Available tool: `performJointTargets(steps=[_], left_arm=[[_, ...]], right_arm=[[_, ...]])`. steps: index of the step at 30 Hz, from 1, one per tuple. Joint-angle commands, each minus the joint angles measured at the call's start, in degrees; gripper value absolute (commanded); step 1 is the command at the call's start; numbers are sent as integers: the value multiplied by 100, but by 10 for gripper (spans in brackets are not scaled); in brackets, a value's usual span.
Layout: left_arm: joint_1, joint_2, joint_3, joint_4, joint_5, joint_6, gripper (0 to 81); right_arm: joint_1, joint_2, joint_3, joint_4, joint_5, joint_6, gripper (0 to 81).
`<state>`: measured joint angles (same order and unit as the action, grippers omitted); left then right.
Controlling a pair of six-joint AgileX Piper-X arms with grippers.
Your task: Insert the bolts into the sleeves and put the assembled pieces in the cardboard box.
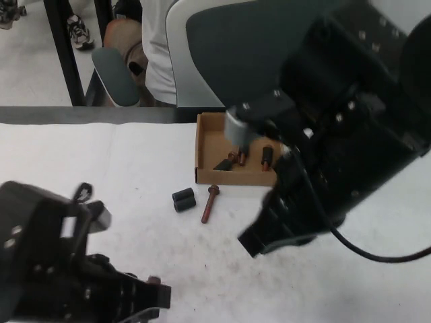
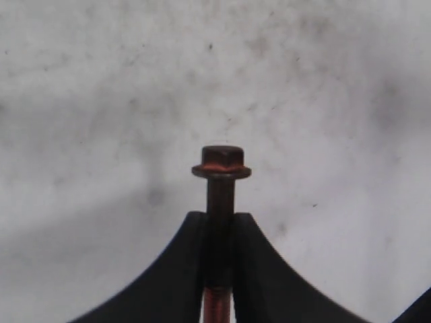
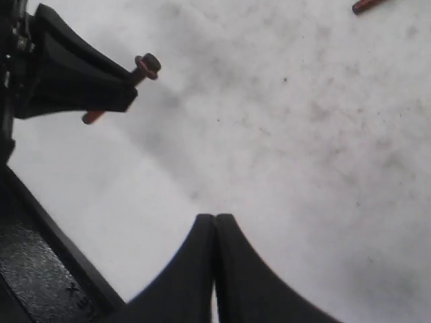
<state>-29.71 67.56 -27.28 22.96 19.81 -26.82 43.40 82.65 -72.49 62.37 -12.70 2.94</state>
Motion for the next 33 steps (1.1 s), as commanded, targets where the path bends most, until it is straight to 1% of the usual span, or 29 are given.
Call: performJointTargets(steps=[1,6,8,12,14,16,19,21,22,23,24,26,30,33], left_arm=[[-14,521,-404,369,-48,32,8],[-14,1235,-921,665,-64,304,8],[-14,1413,-1080,806,-235,449,8],[-14,1671,-1326,1147,-634,789,5],[-14,1747,-1399,1296,-671,965,25],[-3,1766,-1405,1360,-670,1035,97],[-3,1766,-1405,1446,-698,1034,256],[-3,1766,-1405,1445,-746,1018,355],[-3,1766,-1405,1445,-866,1010,396],[-3,1766,-1405,1445,-982,1011,415],[-3,1766,-1405,1456,-1060,1011,422],[-3,1766,-1405,1456,-1114,1032,409],[-3,1766,-1405,1420,-1113,1031,370],[-3,1766,-1405,1310,-1018,1031,363]], right_arm=[[-318,13,382,-29,0,-403,3],[-694,62,462,-37,-34,-837,3],[-842,141,449,-37,-74,-997,3],[-1059,392,449,-37,-403,-1108,3],[-1111,548,449,-37,-478,-1108,3],[-1109,675,449,-37,-477,-1108,3],[-1109,813,449,-37,-477,-1143,3],[-1109,858,449,-37,-477,-1382,3],[-1109,856,449,-37,-477,-1424,3],[-1109,864,449,-37,-477,-1465,3],[-1109,861,449,-37,-477,-1466,3],[-1109,861,449,-37,-477,-1468,3],[-1109,861,449,-37,-477,-1468,3],[-1109,861,449,-83,-477,-1466,3]])
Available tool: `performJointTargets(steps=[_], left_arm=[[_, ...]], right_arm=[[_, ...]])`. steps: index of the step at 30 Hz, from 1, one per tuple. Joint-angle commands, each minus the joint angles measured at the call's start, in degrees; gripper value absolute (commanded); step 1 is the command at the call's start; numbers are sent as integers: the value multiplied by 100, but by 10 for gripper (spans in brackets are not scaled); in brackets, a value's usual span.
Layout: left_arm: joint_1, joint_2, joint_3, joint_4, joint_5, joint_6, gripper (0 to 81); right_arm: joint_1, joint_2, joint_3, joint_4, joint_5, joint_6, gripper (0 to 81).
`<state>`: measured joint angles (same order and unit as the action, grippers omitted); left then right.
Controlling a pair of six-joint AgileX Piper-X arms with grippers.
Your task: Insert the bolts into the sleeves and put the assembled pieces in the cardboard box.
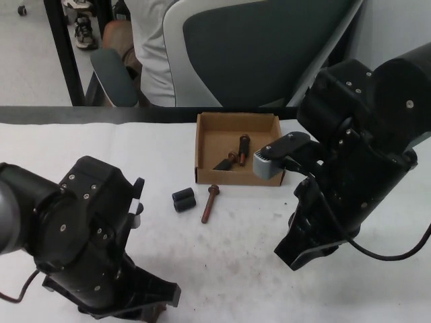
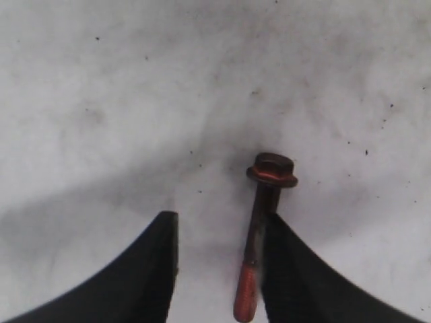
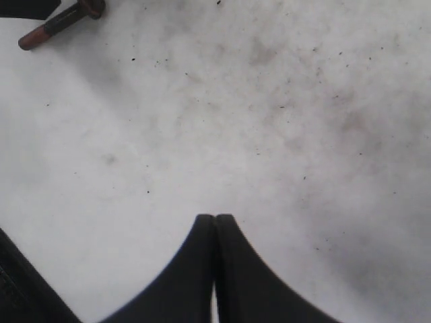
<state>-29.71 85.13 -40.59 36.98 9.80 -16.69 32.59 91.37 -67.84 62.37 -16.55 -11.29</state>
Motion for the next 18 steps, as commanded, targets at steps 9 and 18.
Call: performJointTargets(steps=[9,18], left_arm=[[-19,53,-74,-113,550,47,363],[-19,583,-97,-113,449,47,363]], right_arm=[[-29,-10,-15,-183,-92,-31,3],[-29,-10,-50,-197,-92,-31,3]])
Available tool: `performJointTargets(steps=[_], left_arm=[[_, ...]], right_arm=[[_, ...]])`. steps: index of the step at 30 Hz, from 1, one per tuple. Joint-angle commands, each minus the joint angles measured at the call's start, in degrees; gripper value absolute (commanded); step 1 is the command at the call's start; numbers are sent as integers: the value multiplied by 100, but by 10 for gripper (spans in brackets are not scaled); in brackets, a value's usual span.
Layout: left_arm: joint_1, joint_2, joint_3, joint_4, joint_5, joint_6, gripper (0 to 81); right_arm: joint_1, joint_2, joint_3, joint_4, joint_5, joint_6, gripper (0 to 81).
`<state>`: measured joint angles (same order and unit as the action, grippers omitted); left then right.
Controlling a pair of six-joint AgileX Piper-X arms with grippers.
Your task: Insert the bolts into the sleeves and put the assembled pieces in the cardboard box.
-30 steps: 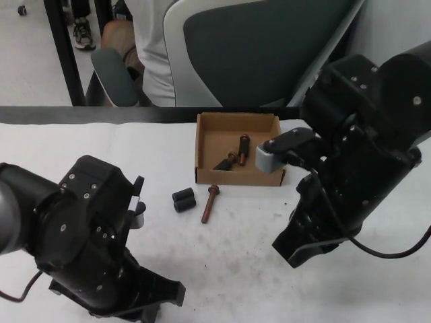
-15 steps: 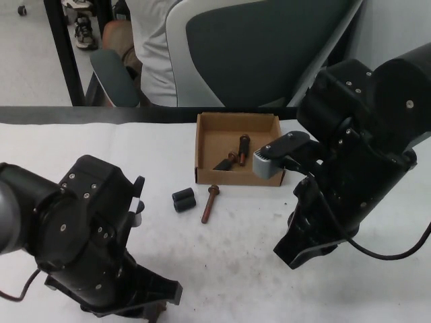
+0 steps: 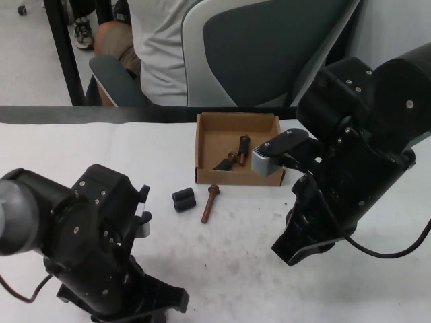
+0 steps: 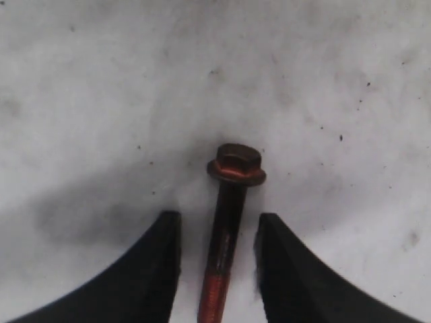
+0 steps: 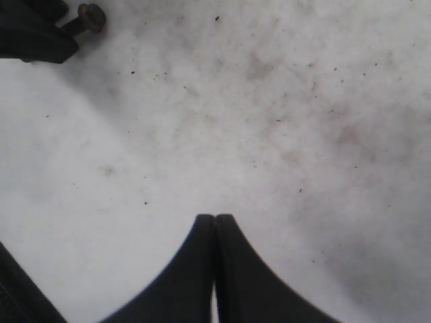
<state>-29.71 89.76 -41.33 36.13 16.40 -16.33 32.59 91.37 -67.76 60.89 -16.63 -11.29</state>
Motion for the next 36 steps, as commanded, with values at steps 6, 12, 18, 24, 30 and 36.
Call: performJointTargets(steps=[6,12,18,24,30,36], left_arm=[[-19,146,-153,-277,-398,137,363],[-19,215,-242,-264,-521,137,349],[-19,439,-242,11,-521,338,225],[-19,457,-242,196,-883,680,224],[-19,457,-242,208,-1234,793,209],[-19,457,-242,329,-1240,1084,47]], right_arm=[[-29,-10,-216,-177,-84,-31,3],[-29,-10,-245,-584,-84,-95,2],[-29,68,-257,-1056,9,-908,102],[-29,407,-352,-1416,418,-1515,267],[-29,805,-786,-1466,777,-2191,270],[-29,1230,-1303,-1485,866,-2765,270]])
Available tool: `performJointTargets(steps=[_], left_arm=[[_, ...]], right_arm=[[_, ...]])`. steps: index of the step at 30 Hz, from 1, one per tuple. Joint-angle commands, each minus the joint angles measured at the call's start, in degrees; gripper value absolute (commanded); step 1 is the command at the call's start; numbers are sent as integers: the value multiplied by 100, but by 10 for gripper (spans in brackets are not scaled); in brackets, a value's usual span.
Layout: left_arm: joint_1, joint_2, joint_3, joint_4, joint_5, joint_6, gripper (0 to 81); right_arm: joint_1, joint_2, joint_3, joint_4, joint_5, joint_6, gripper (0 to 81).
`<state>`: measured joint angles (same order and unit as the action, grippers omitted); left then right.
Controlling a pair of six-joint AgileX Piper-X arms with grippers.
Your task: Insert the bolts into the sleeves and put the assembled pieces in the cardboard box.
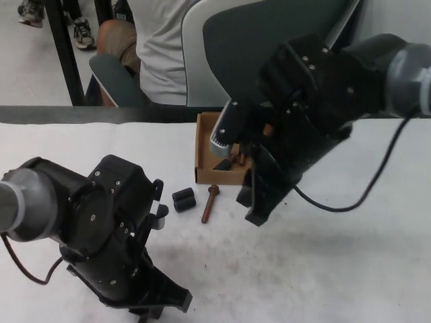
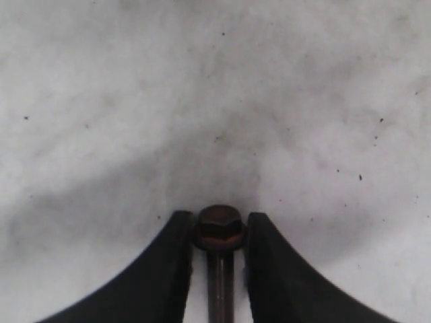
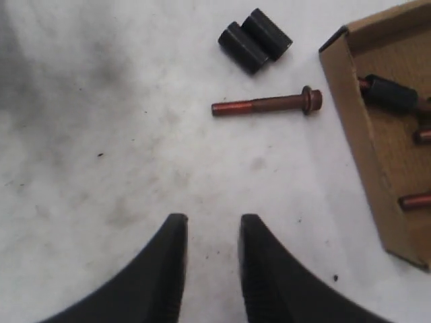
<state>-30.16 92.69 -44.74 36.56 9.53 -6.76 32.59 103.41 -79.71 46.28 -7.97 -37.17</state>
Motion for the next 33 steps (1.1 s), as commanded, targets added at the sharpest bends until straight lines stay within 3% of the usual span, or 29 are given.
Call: performJointTargets(steps=[1,8,16,28,33], left_arm=[[26,165,99,286,-554,127,27],[26,165,99,544,-470,408,50],[26,165,99,841,-508,424,378],[26,165,99,1039,-690,523,382],[26,165,99,1077,-689,523,335]], right_arm=[[-29,91,-185,-24,0,-260,270],[-29,286,-423,-19,35,-295,270],[-29,345,-433,-225,36,-684,270],[-29,817,-738,-382,190,-999,270],[-29,1097,-1118,-323,189,-1044,270]])
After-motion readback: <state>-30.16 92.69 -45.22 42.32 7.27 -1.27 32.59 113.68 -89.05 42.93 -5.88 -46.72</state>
